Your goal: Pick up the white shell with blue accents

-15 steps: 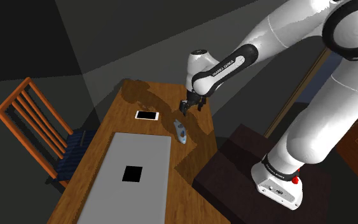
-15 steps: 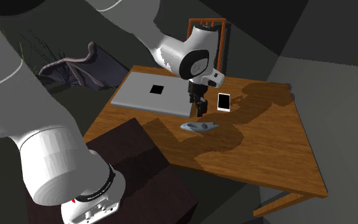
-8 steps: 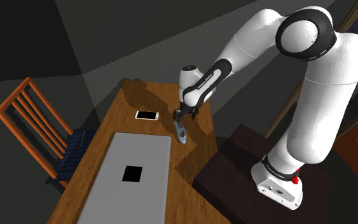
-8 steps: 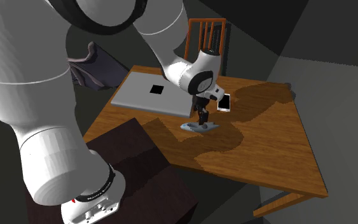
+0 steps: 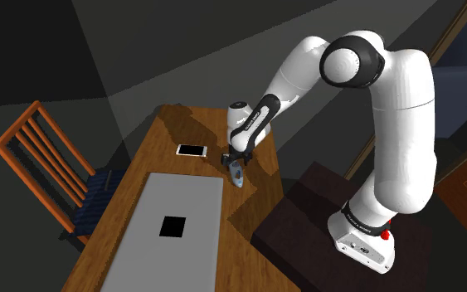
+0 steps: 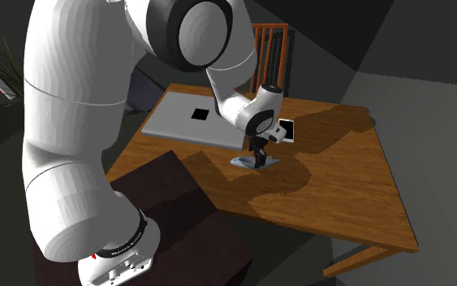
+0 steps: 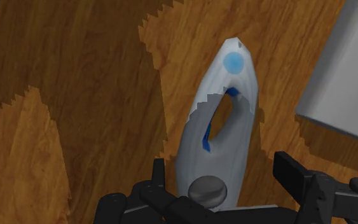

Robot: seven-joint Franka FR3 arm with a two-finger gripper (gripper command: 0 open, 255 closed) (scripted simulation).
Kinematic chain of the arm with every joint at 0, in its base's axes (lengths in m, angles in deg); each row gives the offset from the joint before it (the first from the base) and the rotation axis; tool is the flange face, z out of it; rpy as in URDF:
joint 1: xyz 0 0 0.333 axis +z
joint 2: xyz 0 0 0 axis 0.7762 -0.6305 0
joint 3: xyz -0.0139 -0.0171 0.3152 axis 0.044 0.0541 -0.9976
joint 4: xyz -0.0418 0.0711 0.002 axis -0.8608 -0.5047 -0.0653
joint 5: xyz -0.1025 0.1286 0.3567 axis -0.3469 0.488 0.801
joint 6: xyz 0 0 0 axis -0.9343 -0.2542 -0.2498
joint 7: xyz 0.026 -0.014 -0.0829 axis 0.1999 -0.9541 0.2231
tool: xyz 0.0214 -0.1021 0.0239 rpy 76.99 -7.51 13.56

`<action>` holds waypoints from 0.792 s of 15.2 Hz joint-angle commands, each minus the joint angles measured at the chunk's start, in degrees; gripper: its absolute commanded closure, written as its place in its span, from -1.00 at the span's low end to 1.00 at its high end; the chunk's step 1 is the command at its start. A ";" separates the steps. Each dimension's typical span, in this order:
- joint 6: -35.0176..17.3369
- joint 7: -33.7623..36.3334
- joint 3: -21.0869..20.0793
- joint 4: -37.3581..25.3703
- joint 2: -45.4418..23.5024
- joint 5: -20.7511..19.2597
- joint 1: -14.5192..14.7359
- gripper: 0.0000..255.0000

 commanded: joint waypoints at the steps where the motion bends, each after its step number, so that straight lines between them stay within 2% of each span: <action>1: -1.24 0.11 0.12 -0.32 -1.55 -0.09 0.09 -1.00; 6: -3.03 0.23 0.33 -1.40 -4.42 -0.25 0.26 -1.00; 7: -3.00 0.22 0.33 -1.42 -4.41 -0.25 0.25 1.00; 12: -3.00 0.22 0.33 -1.40 -4.39 -0.25 0.25 1.00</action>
